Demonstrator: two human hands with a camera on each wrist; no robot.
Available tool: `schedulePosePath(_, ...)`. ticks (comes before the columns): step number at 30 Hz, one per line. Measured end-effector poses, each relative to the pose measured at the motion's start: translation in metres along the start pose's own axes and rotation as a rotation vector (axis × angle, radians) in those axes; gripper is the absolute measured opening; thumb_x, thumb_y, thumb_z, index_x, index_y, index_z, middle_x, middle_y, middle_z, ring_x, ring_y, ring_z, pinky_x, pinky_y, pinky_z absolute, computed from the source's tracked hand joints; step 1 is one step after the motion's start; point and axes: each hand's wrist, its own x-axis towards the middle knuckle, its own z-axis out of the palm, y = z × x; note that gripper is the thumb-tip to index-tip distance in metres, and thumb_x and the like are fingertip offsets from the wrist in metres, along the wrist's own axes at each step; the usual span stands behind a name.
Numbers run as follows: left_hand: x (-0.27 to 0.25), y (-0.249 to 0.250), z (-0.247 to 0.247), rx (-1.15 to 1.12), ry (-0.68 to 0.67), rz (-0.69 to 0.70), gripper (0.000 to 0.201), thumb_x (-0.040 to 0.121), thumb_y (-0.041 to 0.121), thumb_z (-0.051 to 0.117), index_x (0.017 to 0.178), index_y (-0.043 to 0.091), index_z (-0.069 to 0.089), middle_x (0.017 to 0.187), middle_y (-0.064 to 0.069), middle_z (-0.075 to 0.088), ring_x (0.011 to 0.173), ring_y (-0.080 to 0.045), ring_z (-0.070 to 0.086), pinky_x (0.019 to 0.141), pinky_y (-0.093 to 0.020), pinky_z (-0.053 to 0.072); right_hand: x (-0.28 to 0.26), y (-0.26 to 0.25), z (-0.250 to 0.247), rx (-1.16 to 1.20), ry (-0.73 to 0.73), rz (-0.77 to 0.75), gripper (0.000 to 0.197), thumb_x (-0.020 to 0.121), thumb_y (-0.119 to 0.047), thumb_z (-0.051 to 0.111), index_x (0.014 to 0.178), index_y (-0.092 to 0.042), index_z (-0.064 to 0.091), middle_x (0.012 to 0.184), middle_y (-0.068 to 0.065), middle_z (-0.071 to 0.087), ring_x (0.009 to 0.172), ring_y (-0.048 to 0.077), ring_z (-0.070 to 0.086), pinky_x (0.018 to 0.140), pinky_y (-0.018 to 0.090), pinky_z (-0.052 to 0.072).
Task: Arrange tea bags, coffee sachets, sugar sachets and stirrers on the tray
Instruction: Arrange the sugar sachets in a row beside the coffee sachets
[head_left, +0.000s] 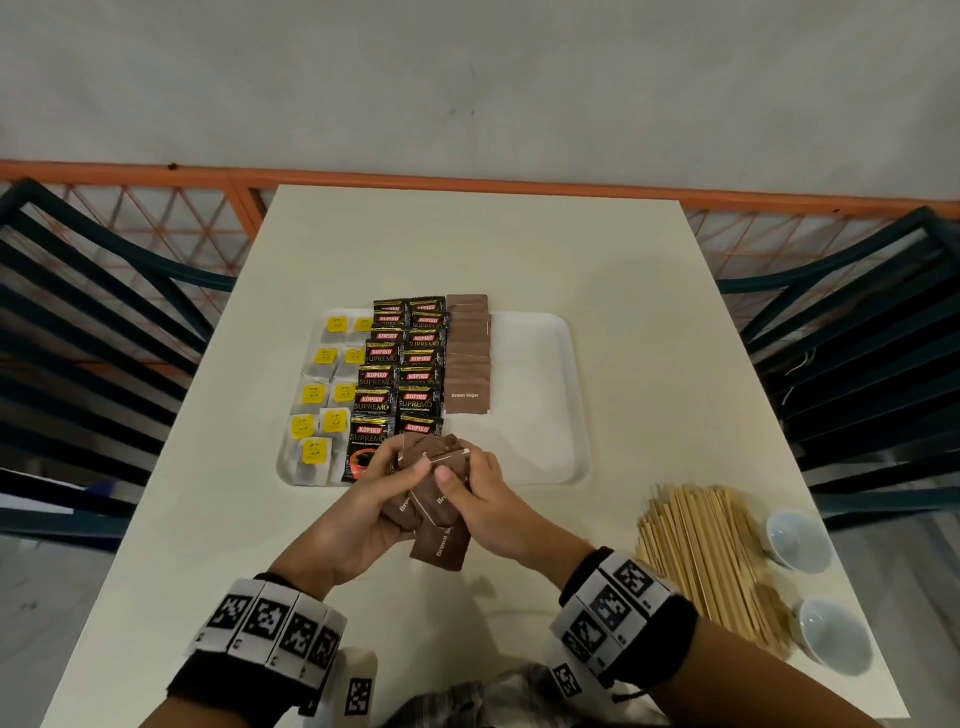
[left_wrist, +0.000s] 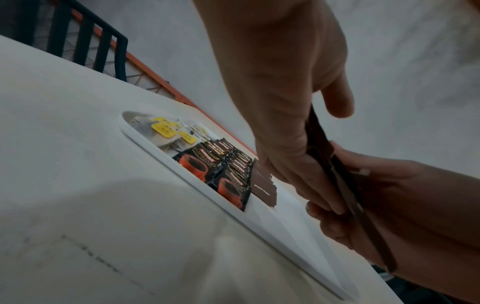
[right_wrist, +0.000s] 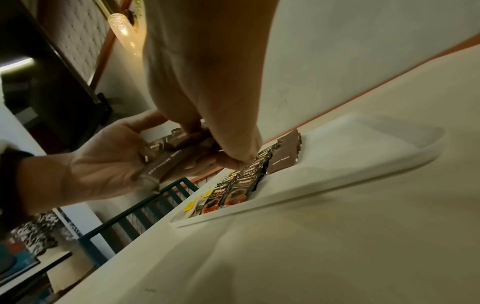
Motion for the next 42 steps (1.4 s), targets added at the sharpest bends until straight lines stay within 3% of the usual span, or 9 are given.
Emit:
schedulePosePath(4, -0.001, -0.005, 0.002, 0.083, -0.042, 0.013, 0.076, 0.069, 0.006, 0.067, 0.127, 0.049, 0.043, 0.114, -0.002, 0.067, 0.092, -0.027, 0.068, 0.065, -0.038, 0.056, -0.001, 0.000, 0.005, -0.031, 0.020, -0.003, 0.053, 0.097, -0.040, 0.033, 0.144, -0.022, 0.017, 0.124, 0.004, 0.026, 0.121, 0.015, 0.035, 0.094, 0.014, 0.035)
schedulePosePath(9, -0.002, -0.007, 0.008, 0.122, -0.103, 0.019, 0.085, 0.066, -0.006, 0.066, 0.125, 0.050, 0.040, 0.114, -0.001, 0.066, 0.104, -0.024, 0.064, 0.081, -0.046, 0.055, 0.004, 0.004, 0.004, 0.078, 0.041, 0.007, 0.049, 0.098, -0.041, 0.031, 0.142, -0.022, 0.023, 0.136, 0.005, 0.037, 0.125, 0.016, 0.039, 0.106, 0.027, 0.034)
schedulePosePath(14, -0.001, -0.010, 0.004, 0.108, -0.042, 0.083, 0.080, 0.069, -0.018, 0.066, 0.120, 0.039, 0.045, 0.103, -0.003, 0.065, 0.084, -0.018, 0.068, 0.063, -0.034, 0.057, 0.006, 0.006, -0.008, 0.180, 0.073, 0.017, 0.036, 0.099, -0.032, 0.035, 0.129, -0.016, 0.045, 0.125, 0.007, 0.057, 0.115, 0.020, 0.055, 0.102, 0.038, 0.044)
schedulePosePath(19, -0.003, -0.011, -0.004, 0.056, -0.042, 0.112, 0.081, 0.051, -0.003, 0.075, 0.117, 0.035, 0.048, 0.099, 0.001, 0.070, 0.084, -0.019, 0.069, 0.061, -0.033, 0.057, 0.002, 0.000, -0.022, 0.177, -0.023, 0.026, 0.032, 0.098, -0.031, 0.040, 0.122, -0.016, 0.054, 0.100, 0.000, 0.065, 0.085, 0.012, 0.060, 0.072, 0.022, 0.051)
schedulePosePath(23, -0.004, -0.009, -0.015, 0.022, -0.042, 0.128, 0.077, 0.061, -0.017, 0.064, 0.119, 0.032, 0.049, 0.101, -0.002, 0.070, 0.086, -0.019, 0.068, 0.066, -0.033, 0.057, -0.002, -0.003, -0.030, 0.115, -0.076, -0.015, 0.032, 0.097, -0.022, 0.044, 0.126, -0.015, 0.054, 0.077, 0.000, 0.059, 0.060, 0.007, 0.052, 0.054, 0.018, 0.045)
schedulePosePath(28, -0.005, -0.008, -0.023, 0.026, -0.069, 0.086, 0.092, 0.041, 0.011, 0.090, 0.120, 0.035, 0.051, 0.105, -0.002, 0.070, 0.090, -0.019, 0.068, 0.068, -0.033, 0.057, 0.001, -0.004, -0.030, 0.155, 0.007, -0.066, 0.032, 0.090, -0.011, 0.058, 0.121, -0.018, 0.057, 0.063, -0.009, 0.061, 0.054, 0.007, 0.052, 0.051, 0.017, 0.043)
schedulePosePath(31, -0.006, -0.005, -0.029, 0.018, -0.065, 0.095, 0.096, 0.035, 0.026, 0.095, 0.120, 0.038, 0.052, 0.109, -0.002, 0.069, 0.094, -0.019, 0.067, 0.069, -0.034, 0.057, 0.005, -0.005, -0.030, 0.126, 0.059, -0.082, 0.014, 0.085, -0.013, 0.064, 0.098, -0.013, 0.060, 0.065, -0.005, 0.065, 0.053, 0.007, 0.055, 0.051, 0.017, 0.044)
schedulePosePath(35, -0.008, 0.000, -0.035, 0.060, -0.094, 0.114, 0.094, 0.039, 0.027, 0.094, 0.122, 0.037, 0.051, 0.112, -0.002, 0.068, 0.097, -0.020, 0.067, 0.070, -0.034, 0.057, 0.010, -0.006, -0.026, 0.103, 0.022, -0.081, 0.007, 0.083, -0.013, 0.066, 0.084, -0.017, 0.060, 0.062, -0.009, 0.067, 0.057, 0.008, 0.058, 0.053, 0.017, 0.046)
schedulePosePath(42, -0.007, 0.000, -0.050, 0.005, -0.089, 0.111, 0.089, 0.036, 0.023, 0.094, 0.115, 0.032, 0.055, 0.105, -0.005, 0.070, 0.090, -0.021, 0.068, 0.070, -0.033, 0.057, 0.020, -0.011, -0.027, 0.248, -0.086, -0.068, 0.013, 0.091, -0.009, 0.054, 0.094, -0.014, 0.065, 0.083, 0.002, 0.067, 0.071, 0.012, 0.063, 0.065, 0.022, 0.053)
